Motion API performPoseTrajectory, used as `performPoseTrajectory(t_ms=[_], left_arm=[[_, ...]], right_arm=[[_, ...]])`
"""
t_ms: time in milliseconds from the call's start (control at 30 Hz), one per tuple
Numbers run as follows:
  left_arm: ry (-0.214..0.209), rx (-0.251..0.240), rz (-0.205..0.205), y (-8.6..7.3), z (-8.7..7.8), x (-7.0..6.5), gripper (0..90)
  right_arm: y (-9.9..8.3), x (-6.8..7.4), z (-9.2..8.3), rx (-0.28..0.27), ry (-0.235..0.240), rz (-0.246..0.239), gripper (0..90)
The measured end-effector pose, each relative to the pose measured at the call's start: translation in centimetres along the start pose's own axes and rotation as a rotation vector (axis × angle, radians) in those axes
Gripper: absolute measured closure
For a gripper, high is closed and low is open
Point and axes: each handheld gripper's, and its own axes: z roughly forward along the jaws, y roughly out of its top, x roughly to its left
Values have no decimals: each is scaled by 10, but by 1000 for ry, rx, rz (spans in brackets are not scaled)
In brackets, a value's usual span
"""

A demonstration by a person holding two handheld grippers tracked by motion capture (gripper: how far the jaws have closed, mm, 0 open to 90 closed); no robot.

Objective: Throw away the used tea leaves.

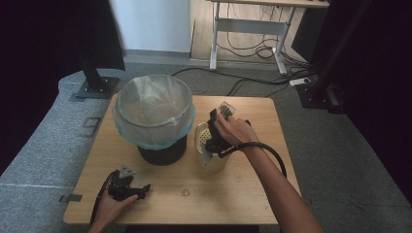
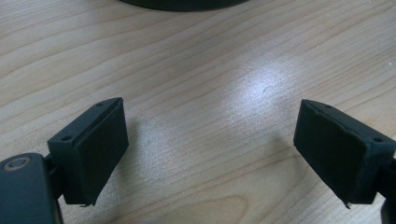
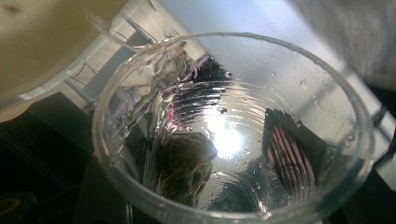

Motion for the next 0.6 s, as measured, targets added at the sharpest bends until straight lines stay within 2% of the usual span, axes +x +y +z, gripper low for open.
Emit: performPoseTrajectory(t_ms=[33,67,100,133,167,200,267,300,367,400,467,500,533,567,600], left_arm=[[0,0,4,0,0,0,97],[1,0,4,0,0,0,97],[1,-1,2,0,0,0,97],[1,0,1,0,0,0,96],[1,0,1,0,0,0,96],[1,0,2,0,0,0,96],[2,0,7,0,0,0,95],[2,1,6,0,0,0,94],[1,2,5,0,0,0,93],[1,2,5,0,0,0,93],[4,1,6,0,1,0,93],[3,2,5,1,1,0,91],[3,3,5,1,1,0,89],[2,3,5,1,1,0,89],[2,3,6,1,1,0,89]], right_arm=[[-1,-6,0,9,-27,40,409],[-1,-6,0,9,-27,40,409],[-1,-6,1,11,-24,67,409],[1,-3,2,9,-17,26,409],[4,-1,0,4,-22,-47,409],[5,0,-1,4,-29,-88,409],[5,-3,0,23,-49,-39,409],[8,-3,-1,15,-38,-37,409],[11,1,-3,2,-50,-91,409],[9,-1,-3,14,-49,-89,409],[5,-4,-1,29,-42,-45,409],[5,-2,-1,35,-39,-65,409],[6,1,-3,29,-33,-127,409],[4,0,-3,28,-30,-126,410],[-1,-2,0,48,-27,-62,411]])
